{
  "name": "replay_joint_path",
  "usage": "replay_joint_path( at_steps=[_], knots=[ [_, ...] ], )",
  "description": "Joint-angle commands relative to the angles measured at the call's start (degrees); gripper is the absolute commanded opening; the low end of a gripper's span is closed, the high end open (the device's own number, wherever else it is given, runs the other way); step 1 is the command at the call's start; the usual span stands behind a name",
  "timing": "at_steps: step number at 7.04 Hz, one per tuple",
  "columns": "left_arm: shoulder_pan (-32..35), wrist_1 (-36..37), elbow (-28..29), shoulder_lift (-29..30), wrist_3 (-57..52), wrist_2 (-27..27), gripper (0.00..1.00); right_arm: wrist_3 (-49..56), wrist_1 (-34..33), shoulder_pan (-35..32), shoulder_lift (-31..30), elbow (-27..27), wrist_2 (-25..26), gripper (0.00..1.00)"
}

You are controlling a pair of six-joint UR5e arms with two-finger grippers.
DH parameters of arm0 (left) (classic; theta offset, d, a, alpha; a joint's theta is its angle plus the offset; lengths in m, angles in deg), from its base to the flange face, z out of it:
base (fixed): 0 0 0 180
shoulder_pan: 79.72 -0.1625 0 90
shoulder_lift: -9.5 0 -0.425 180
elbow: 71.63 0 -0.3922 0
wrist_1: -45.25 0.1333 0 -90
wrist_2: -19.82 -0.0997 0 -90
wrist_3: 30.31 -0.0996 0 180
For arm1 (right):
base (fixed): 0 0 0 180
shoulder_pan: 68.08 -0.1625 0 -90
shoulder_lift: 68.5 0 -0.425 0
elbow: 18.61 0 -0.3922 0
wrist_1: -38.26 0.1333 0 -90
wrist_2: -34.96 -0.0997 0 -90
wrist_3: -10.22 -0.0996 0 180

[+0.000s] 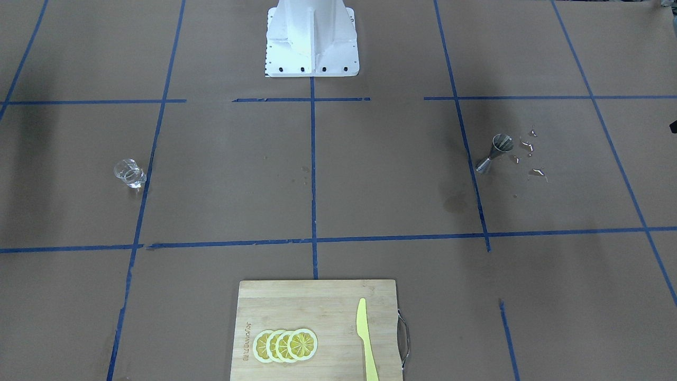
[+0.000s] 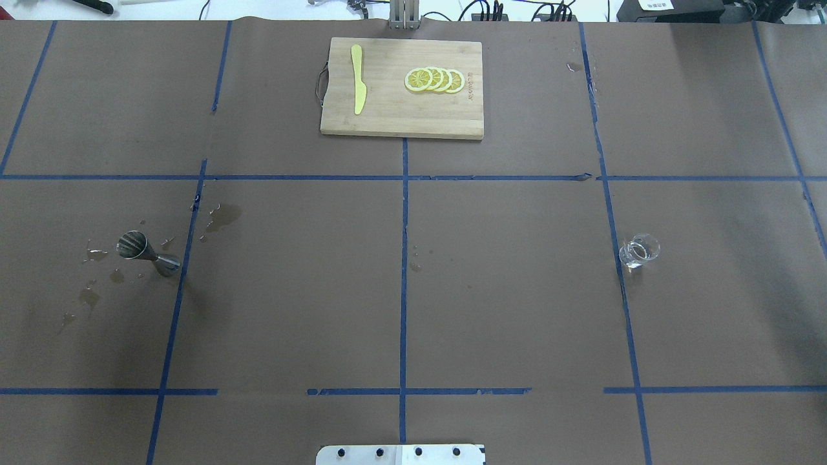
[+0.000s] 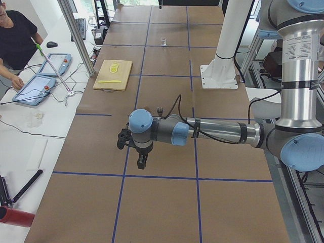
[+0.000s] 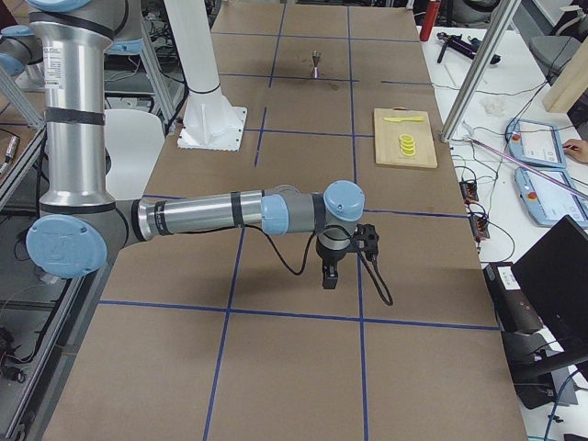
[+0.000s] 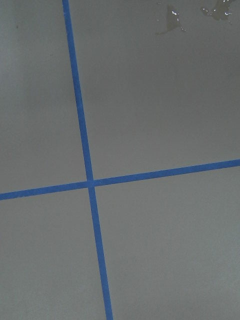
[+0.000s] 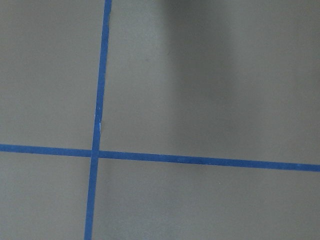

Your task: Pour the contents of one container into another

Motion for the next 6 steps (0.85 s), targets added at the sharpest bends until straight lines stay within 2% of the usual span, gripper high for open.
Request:
replay_joint_path(
  at_steps=[1,6],
  knots=[
    [-0.17,-0.09,-0.66,0.15,0.00,0.00,1.00,0.00,0.00,0.00,-0.10,0.16,0.04,1.00],
    [-0.79,-0.96,-1.45,1.64,0.09,0.09,1.00,0.09,0.00,0.00,0.25,0.16,0.04,1.00]
  ],
)
